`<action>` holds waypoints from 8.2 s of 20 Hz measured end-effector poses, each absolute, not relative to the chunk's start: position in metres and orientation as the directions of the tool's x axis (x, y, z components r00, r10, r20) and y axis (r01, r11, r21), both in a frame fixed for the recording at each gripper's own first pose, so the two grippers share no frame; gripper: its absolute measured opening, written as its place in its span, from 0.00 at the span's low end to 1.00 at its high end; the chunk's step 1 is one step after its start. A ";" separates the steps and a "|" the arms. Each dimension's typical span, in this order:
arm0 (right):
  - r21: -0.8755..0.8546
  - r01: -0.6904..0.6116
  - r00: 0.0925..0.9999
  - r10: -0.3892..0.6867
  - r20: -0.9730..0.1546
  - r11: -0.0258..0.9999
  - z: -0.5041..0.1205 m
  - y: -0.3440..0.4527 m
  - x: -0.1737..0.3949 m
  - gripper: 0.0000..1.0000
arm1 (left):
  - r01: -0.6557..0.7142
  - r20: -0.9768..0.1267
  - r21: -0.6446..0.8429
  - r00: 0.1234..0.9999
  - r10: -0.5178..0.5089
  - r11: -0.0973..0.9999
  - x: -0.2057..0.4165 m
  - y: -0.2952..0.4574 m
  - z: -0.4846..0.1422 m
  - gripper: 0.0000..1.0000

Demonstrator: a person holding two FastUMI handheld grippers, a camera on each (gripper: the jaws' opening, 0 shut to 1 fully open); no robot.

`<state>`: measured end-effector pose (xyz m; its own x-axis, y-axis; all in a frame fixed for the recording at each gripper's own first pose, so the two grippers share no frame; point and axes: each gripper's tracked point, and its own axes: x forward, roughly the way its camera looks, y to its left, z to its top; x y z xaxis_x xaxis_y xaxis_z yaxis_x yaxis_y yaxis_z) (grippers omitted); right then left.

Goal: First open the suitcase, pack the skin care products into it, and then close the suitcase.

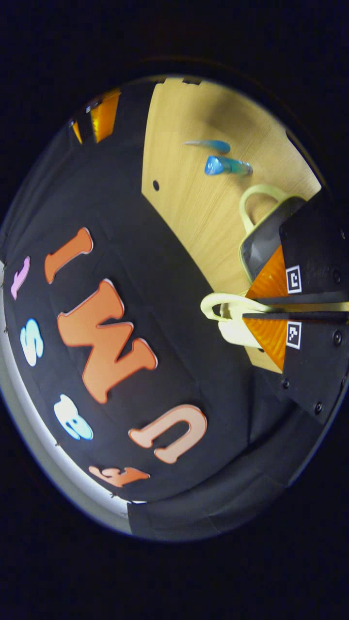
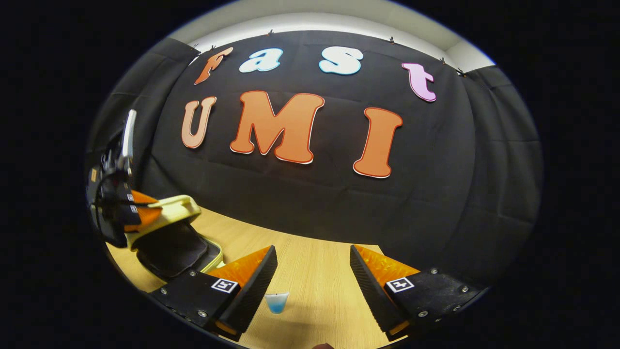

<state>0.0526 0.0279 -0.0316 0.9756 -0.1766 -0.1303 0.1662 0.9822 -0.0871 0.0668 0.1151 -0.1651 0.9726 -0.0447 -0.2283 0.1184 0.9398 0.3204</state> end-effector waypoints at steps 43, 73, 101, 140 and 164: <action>-0.147 0.163 0.965 -0.188 -0.181 0.976 -0.012 0.114 0.086 0.95 | -0.207 -0.499 0.200 0.819 0.282 0.958 0.109 0.469 -0.362 0.45; -0.051 -0.070 0.936 0.048 -0.349 0.996 -0.155 0.037 0.032 0.96 | 0.304 -0.265 -0.089 0.911 -0.317 0.948 0.082 -0.071 -0.249 0.98; 0.035 -0.233 0.855 0.222 -0.468 0.972 -0.290 0.081 0.099 0.81 | 0.368 -0.240 -0.246 0.873 -0.424 0.897 0.126 -0.116 -0.254 0.42; 0.086 -0.250 0.873 0.263 -0.411 0.964 -0.111 0.199 0.060 0.52 | 0.184 -0.743 -0.268 0.585 -0.325 0.946 0.075 0.121 -0.367 0.42; 0.174 -0.217 0.767 0.277 -0.578 0.961 -0.164 0.276 0.114 0.52 | 0.177 -0.678 -0.428 0.586 -0.444 0.886 0.119 0.140 -0.370 0.84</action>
